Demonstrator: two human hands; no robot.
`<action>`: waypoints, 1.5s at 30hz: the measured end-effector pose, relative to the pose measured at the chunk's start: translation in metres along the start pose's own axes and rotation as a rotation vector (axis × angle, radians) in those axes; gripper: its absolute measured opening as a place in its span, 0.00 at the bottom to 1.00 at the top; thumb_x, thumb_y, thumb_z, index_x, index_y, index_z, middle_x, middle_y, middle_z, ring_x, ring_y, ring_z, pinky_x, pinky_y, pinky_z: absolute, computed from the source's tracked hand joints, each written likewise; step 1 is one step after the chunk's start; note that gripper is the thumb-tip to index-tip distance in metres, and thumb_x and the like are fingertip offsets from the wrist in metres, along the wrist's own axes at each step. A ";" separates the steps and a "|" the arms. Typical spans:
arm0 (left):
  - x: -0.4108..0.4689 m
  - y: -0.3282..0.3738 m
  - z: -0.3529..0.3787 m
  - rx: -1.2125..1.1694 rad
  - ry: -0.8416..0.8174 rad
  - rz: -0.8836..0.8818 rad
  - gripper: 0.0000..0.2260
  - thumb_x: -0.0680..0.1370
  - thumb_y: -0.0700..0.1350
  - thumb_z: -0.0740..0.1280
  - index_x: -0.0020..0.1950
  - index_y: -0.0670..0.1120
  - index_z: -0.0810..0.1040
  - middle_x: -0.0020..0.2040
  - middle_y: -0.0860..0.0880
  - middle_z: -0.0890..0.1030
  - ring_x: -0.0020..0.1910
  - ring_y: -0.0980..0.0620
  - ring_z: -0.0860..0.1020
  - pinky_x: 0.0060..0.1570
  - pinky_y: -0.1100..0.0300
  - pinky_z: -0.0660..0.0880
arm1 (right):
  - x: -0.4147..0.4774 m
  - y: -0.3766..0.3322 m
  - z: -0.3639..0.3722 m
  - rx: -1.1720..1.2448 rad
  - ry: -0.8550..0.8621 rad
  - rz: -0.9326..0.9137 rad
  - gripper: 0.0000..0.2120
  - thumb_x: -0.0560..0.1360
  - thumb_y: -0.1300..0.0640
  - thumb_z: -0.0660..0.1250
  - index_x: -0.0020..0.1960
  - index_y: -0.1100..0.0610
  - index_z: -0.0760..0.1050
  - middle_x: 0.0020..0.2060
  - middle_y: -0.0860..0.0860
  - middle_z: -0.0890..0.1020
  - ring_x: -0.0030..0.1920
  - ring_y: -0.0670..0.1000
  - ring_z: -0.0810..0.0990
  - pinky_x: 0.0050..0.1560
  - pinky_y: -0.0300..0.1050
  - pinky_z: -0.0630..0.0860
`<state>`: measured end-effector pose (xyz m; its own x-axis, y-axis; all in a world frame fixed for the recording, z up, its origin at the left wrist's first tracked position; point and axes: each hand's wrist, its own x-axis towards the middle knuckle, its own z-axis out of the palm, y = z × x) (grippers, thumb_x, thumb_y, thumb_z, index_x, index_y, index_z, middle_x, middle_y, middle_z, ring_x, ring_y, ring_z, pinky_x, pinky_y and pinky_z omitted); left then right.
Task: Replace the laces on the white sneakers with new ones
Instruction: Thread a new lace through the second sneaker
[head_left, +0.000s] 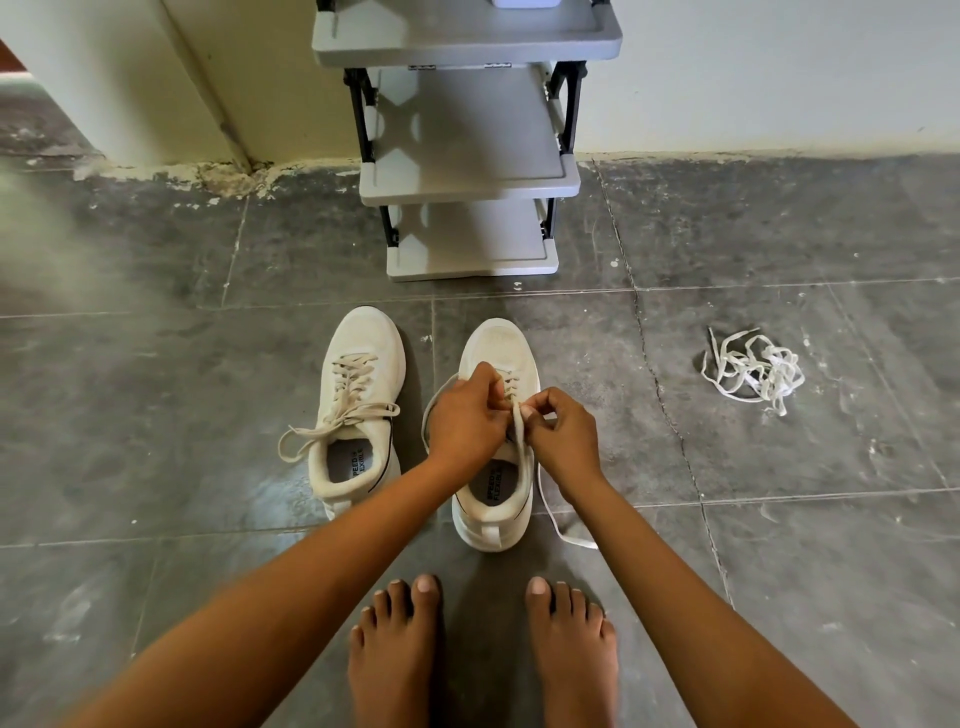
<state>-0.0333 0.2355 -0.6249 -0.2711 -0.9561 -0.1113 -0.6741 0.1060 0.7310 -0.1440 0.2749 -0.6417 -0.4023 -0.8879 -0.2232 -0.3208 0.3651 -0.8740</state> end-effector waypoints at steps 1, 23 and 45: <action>0.001 -0.001 -0.001 0.082 -0.010 0.052 0.08 0.73 0.38 0.66 0.48 0.46 0.70 0.46 0.47 0.79 0.47 0.47 0.75 0.47 0.49 0.74 | 0.000 0.001 0.001 -0.030 0.016 0.012 0.03 0.77 0.62 0.64 0.46 0.61 0.76 0.45 0.54 0.81 0.46 0.54 0.79 0.50 0.50 0.78; 0.006 -0.010 -0.039 0.460 -0.149 0.084 0.12 0.74 0.52 0.68 0.53 0.46 0.79 0.47 0.46 0.82 0.47 0.47 0.79 0.45 0.55 0.74 | 0.014 -0.038 -0.040 -0.477 -0.239 -0.072 0.13 0.79 0.49 0.60 0.53 0.58 0.75 0.45 0.50 0.78 0.45 0.51 0.76 0.40 0.41 0.68; 0.003 -0.012 -0.039 0.472 -0.168 0.072 0.11 0.76 0.47 0.65 0.52 0.42 0.80 0.46 0.43 0.82 0.46 0.44 0.79 0.47 0.53 0.76 | 0.003 -0.054 -0.057 0.411 -0.065 0.157 0.07 0.80 0.53 0.58 0.45 0.54 0.69 0.34 0.49 0.72 0.26 0.42 0.67 0.27 0.37 0.65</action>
<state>0.0006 0.2211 -0.6079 -0.4085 -0.8890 -0.2069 -0.8765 0.3189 0.3606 -0.1769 0.2681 -0.5708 -0.3601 -0.8511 -0.3820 0.1128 0.3668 -0.9235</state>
